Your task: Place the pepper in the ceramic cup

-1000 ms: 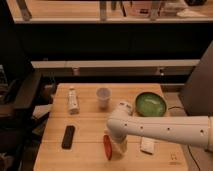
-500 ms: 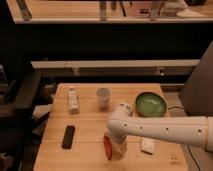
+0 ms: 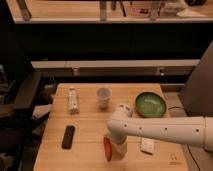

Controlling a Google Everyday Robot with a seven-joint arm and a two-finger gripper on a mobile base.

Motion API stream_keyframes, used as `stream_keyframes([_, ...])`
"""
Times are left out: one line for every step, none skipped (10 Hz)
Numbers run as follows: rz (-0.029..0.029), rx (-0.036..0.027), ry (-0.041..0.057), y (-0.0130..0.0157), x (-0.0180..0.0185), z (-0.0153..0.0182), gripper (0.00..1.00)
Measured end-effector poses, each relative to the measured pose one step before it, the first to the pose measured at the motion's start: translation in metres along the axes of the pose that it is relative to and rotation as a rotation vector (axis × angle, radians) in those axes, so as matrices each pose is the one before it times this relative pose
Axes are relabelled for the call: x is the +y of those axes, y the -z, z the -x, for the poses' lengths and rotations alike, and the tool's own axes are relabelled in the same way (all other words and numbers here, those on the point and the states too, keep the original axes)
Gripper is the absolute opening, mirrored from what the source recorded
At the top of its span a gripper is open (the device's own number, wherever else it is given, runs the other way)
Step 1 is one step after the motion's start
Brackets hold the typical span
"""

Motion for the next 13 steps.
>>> stream_keyframes([0.00319, -0.00426, 0.00165, -0.0011, 0.00042, 0.00018, 0.8])
stream_keyframes([0.00471, -0.00281, 0.00214, -0.0013, 0.00082, 0.00001, 0.8])
stream_keyframes([0.00162, -0.00317, 0.00218, -0.00086, -0.00016, 0.00056, 0.8])
stream_keyframes([0.00368, -0.00353, 0.00361, -0.0013, 0.00035, 0.0003, 0.8])
stream_keyframes([0.00337, -0.00355, 0.01033, -0.0016, 0.00074, 0.00078, 0.8])
stream_keyframes([0.00075, -0.00202, 0.00092, -0.00027, 0.00037, -0.00013, 0.8])
stream_keyframes([0.00275, -0.00186, -0.00142, -0.00056, 0.00025, 0.00004, 0.8])
stream_keyframes([0.0014, -0.0019, -0.00391, -0.00056, 0.00012, 0.00002, 0.8])
stream_keyframes([0.00066, -0.00178, -0.00295, -0.00077, 0.00005, -0.00006, 0.8])
stream_keyframes([0.00016, -0.00147, 0.00022, -0.00039, -0.0002, 0.00006, 0.8])
stream_keyframes([0.00212, -0.00242, 0.0032, -0.00088, 0.00055, -0.00009, 0.78])
stream_keyframes([0.00137, -0.002, 0.00141, -0.00065, 0.00016, -0.00012, 0.77])
stream_keyframes([0.00033, -0.00159, 0.00011, -0.0005, 0.00008, -0.00008, 0.77])
